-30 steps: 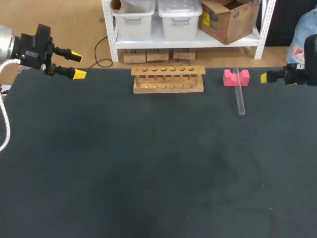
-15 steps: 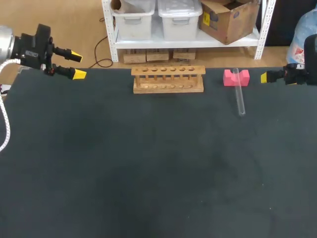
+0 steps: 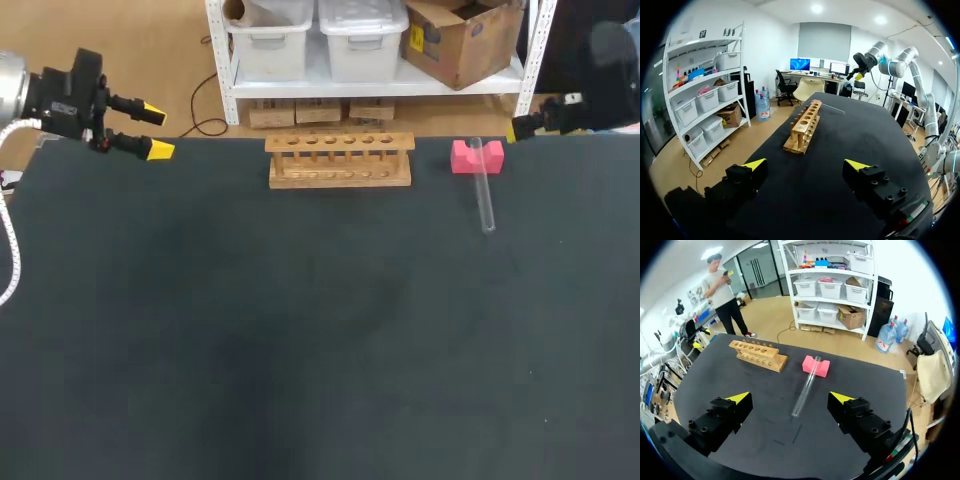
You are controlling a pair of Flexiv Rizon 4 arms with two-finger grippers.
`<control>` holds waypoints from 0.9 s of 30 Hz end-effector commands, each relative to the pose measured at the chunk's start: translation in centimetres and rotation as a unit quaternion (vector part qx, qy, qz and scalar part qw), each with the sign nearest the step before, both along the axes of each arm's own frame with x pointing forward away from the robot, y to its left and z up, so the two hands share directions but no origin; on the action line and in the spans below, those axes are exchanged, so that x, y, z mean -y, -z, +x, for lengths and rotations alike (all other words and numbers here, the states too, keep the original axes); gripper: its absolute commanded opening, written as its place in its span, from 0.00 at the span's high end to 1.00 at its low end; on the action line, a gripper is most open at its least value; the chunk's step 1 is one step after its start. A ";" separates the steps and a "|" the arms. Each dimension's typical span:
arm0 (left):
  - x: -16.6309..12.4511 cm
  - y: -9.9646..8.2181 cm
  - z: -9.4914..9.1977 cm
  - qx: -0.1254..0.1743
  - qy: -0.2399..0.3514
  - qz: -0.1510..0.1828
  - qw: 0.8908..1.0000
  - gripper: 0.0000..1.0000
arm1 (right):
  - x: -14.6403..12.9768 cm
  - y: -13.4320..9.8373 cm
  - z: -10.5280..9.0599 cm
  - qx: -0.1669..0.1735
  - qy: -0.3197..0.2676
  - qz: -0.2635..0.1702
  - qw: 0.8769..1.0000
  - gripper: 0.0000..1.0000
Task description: Grasp the test tube, adjust it, and insert it.
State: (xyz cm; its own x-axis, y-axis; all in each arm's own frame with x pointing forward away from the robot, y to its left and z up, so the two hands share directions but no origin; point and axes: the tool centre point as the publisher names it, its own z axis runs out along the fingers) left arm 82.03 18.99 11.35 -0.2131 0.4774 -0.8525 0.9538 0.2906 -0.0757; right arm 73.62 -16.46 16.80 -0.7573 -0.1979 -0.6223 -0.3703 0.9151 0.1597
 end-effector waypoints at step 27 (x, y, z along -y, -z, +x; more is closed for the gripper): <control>0.0 0.1 0.1 0.000 0.001 0.000 1.000 0.00 | -2.5 8.0 4.2 0.139 0.223 -0.238 0.935 0.00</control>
State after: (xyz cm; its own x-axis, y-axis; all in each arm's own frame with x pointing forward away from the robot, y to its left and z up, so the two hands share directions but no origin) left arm 82.03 18.99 11.35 -0.2132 0.4773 -0.8525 0.9538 0.2906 -0.0759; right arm 77.67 -14.13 10.35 -0.7443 -0.1934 -0.6393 -0.2349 0.9718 -0.0205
